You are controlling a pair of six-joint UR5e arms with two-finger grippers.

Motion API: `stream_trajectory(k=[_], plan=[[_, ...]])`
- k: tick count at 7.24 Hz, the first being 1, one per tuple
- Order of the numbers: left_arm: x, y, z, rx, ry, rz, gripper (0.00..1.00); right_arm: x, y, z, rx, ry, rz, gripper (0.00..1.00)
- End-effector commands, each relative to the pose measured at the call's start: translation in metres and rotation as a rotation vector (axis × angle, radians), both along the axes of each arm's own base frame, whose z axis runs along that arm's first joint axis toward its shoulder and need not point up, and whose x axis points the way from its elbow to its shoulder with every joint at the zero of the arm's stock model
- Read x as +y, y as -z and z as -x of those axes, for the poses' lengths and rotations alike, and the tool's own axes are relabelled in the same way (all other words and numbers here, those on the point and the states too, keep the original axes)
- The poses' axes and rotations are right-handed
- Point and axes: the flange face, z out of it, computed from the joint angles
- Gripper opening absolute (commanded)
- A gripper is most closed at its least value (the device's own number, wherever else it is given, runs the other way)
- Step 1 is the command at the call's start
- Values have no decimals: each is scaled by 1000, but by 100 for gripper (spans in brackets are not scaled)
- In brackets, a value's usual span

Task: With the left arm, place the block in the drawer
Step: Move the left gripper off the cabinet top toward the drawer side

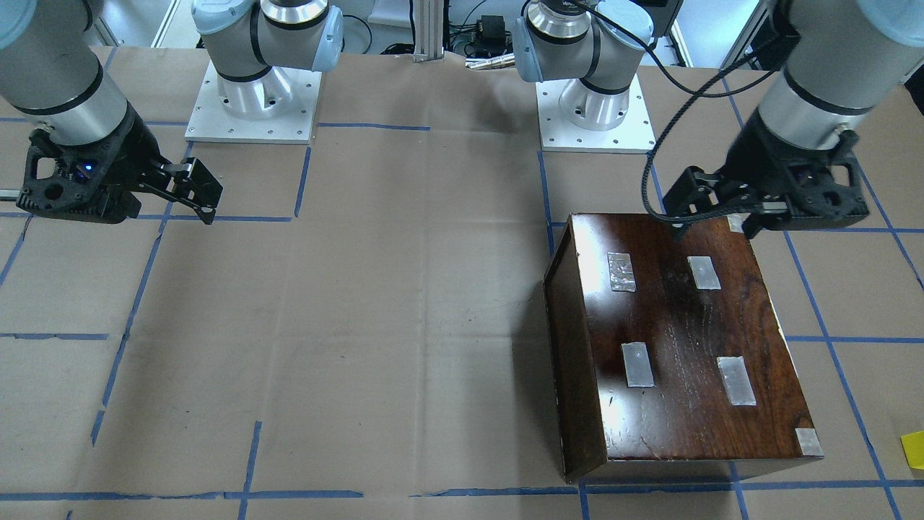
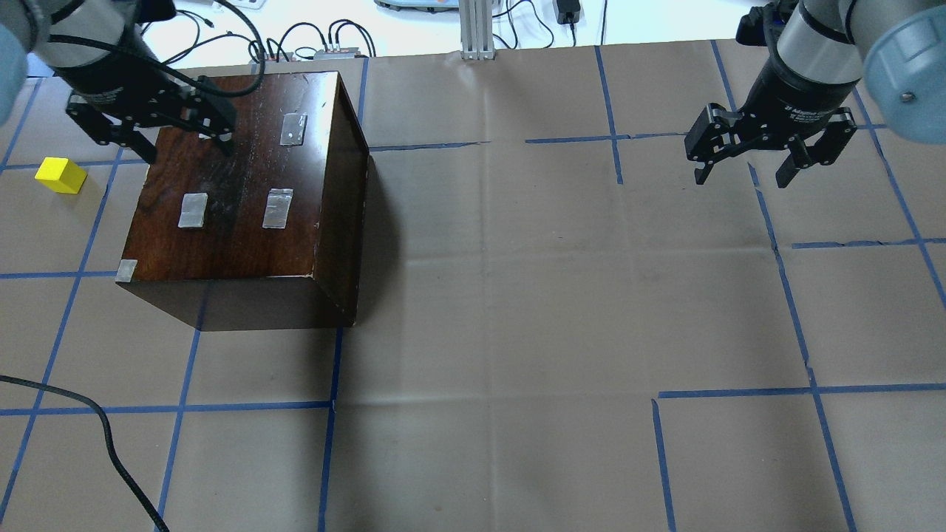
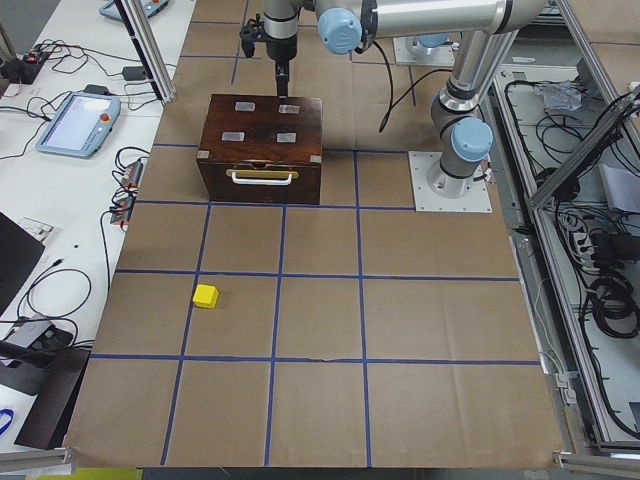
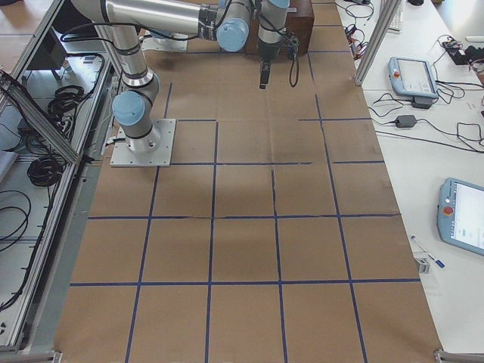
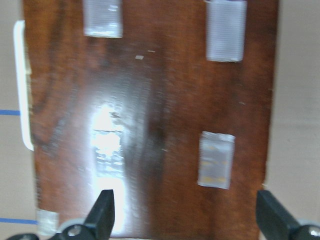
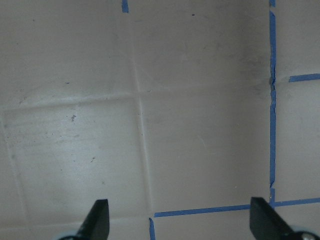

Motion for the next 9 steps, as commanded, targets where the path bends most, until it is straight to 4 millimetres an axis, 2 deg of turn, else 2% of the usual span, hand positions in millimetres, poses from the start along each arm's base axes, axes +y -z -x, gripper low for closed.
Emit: stream_trajectory(k=[1,3,5,7,9], plan=[[-3,2,-76,-4,23,-1,99,0,0,0,0,0,0,100],[4,3,-139,-2,43,1,99,0,-1,0,0,0,1,100],[1,21,-184,106,-20,28,99,0,0,0,0,0,1,100],[-9,40,-209,115,-19,17,99,0,0,0,0,0,0,100],[-36,57,-224,175,-17,26,99,0,0,0,0,0,0,100]])
